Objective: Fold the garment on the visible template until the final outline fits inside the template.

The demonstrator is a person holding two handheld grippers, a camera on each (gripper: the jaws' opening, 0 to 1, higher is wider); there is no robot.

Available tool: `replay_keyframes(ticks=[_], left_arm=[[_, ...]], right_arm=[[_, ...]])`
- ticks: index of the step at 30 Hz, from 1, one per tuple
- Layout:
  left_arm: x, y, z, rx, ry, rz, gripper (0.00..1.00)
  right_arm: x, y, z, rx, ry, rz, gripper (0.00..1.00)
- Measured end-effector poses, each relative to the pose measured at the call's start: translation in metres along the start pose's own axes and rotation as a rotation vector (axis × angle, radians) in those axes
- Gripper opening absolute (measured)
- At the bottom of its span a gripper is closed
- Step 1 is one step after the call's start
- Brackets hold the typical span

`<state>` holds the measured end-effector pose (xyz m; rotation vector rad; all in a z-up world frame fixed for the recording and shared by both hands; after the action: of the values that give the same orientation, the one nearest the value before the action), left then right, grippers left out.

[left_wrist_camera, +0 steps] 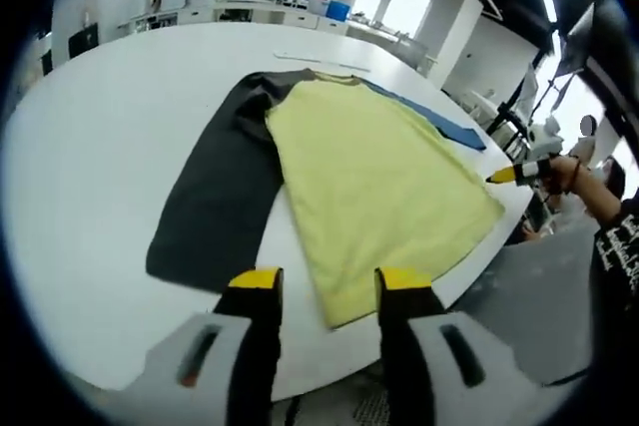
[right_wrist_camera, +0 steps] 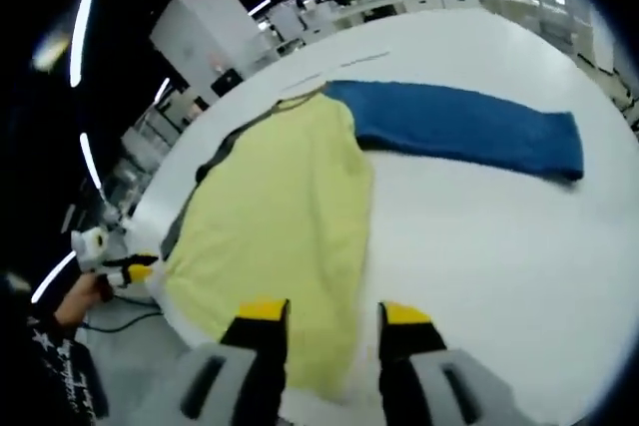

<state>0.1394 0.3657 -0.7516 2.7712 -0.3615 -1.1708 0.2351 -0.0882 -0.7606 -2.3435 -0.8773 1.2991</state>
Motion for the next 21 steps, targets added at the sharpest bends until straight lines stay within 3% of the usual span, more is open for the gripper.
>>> replay_keyframes(ticks=[3, 8, 11, 21], left_arm=[[-0.002, 0.001, -0.002, -0.002, 0.033, 0.002, 0.48], [-0.003, 0.002, -0.010, 0.010, 0.117, -0.016, 0.65], [-0.004, 0.002, -0.014, 0.011, 0.149, -0.029, 0.74], [-0.009, 0.001, -0.025, 0.030, 0.222, -0.054, 0.91]], right_arm=[[-0.004, -0.004, -0.006, 0.022, 0.052, -0.005, 0.50], [-0.010, 0.009, -0.024, -0.002, 0.144, 0.027, 0.67], [-0.015, 0.016, -0.032, -0.002, 0.173, 0.045, 0.70], [-0.039, 0.074, -0.065, -0.012, 0.292, 0.191, 0.77]])
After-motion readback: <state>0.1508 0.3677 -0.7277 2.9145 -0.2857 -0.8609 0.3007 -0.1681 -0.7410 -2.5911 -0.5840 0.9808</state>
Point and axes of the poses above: the point that each gripper's makers call its tool centre point, and the gripper's own axes: x roughly forward along the fingers, y roughly to its right, z roughly out of its underside, the point moved 9 cm from there along -x, roughly backward along the fingers, and after that the axes turned 7 degrees about -z, right-handed, at the moved point
